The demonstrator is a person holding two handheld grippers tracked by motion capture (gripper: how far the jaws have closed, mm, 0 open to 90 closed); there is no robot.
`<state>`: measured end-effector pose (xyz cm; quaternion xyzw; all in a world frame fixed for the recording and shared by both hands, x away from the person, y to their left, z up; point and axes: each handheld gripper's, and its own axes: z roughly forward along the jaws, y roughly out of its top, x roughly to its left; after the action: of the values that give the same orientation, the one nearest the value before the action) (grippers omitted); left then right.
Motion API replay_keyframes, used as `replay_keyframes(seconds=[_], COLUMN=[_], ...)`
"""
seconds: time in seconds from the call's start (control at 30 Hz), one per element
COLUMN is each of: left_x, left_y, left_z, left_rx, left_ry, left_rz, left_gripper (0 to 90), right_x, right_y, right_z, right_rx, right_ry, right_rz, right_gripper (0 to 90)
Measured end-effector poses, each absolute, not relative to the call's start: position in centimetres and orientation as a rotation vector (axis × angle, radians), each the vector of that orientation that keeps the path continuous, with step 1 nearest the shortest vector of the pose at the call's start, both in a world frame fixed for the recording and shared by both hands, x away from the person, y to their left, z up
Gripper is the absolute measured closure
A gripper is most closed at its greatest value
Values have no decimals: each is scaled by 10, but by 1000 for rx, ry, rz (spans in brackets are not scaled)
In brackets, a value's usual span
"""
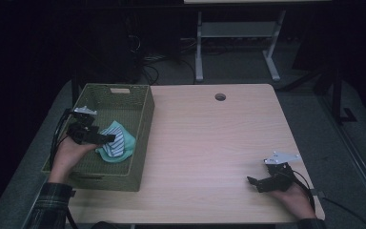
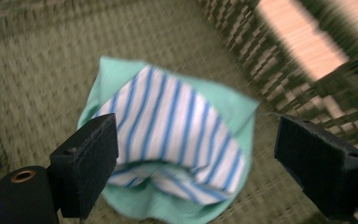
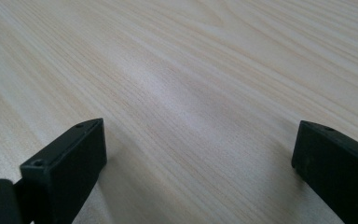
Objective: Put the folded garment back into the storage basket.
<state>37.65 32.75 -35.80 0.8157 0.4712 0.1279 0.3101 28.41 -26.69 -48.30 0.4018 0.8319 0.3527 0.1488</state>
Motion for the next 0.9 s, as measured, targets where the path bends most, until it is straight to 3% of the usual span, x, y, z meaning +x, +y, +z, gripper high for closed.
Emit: replay_keyframes(seconds=[0.9], left_x=[364], left_y=[226], left_z=[-314], left_rx=[2122], left_ry=[966], left_rz=[316], left_gripper=[133], right_x=[283], right_y=[-266], right_z=[-483], right_rx=[1170], right_ry=[2386], right_rz=[1013], right_gripper=[28])
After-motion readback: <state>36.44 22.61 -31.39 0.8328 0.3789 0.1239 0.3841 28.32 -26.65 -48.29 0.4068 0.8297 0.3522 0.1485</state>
